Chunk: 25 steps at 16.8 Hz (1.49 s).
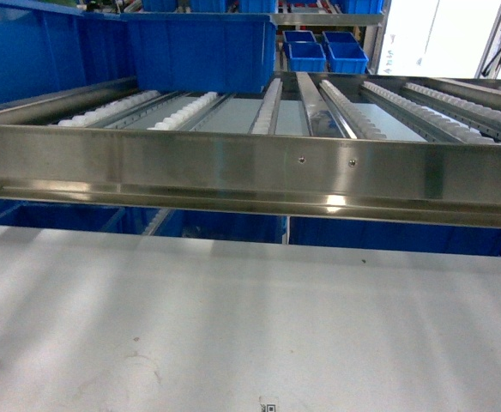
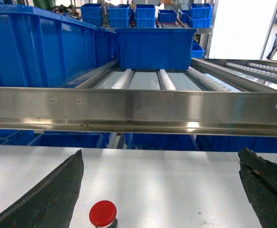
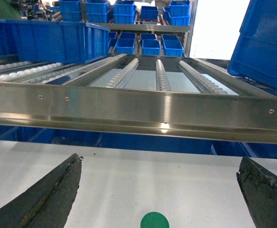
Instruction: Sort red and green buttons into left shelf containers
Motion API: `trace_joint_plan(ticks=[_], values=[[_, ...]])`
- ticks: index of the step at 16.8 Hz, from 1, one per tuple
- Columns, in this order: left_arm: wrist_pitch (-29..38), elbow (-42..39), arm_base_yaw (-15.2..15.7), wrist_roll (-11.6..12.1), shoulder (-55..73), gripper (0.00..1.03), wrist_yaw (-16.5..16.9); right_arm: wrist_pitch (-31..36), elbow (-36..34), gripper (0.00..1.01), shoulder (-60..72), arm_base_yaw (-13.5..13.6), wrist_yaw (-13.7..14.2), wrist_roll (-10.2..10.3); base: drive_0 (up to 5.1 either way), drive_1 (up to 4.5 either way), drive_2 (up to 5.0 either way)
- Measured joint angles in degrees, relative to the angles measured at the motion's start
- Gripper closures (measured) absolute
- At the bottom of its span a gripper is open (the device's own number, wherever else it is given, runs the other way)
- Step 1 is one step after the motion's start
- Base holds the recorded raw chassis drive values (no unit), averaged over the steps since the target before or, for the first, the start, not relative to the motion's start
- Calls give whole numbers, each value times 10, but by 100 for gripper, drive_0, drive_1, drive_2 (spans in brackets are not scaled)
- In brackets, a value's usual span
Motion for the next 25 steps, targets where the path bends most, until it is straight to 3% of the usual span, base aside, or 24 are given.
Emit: trace_joint_plan(ticks=[7,8,9,12,14,16,18,22,25], values=[[0,0,0,0,0,5,0,0,0,3,0,0,0,0,0,0,0],[17,0,92,-2,8,5,80,4,0,3,14,38,28,-7,0,0,0],[80,-1,175,-3,54,5,146,32,0,3,65,69,48,-11,0,0,0],[196,1,228,8,222,5,222,144,2,3,207,79,64,-15,0,0,0],[233,34,231,19,374,5,254,245,32,3,368,61,43,-20,0,0,0],[244,84,212,44,489,5,258,296,70,3,483,39,29,-25,0,0,0],[248,122,196,76,595,5,251,290,111,3,590,25,10,-24,0,0,0],[223,186,163,113,721,5,235,254,160,3,706,2,-23,-18,0,0,0],[228,214,141,125,750,5,226,254,175,3,747,-9,-33,-18,0,0,0]])
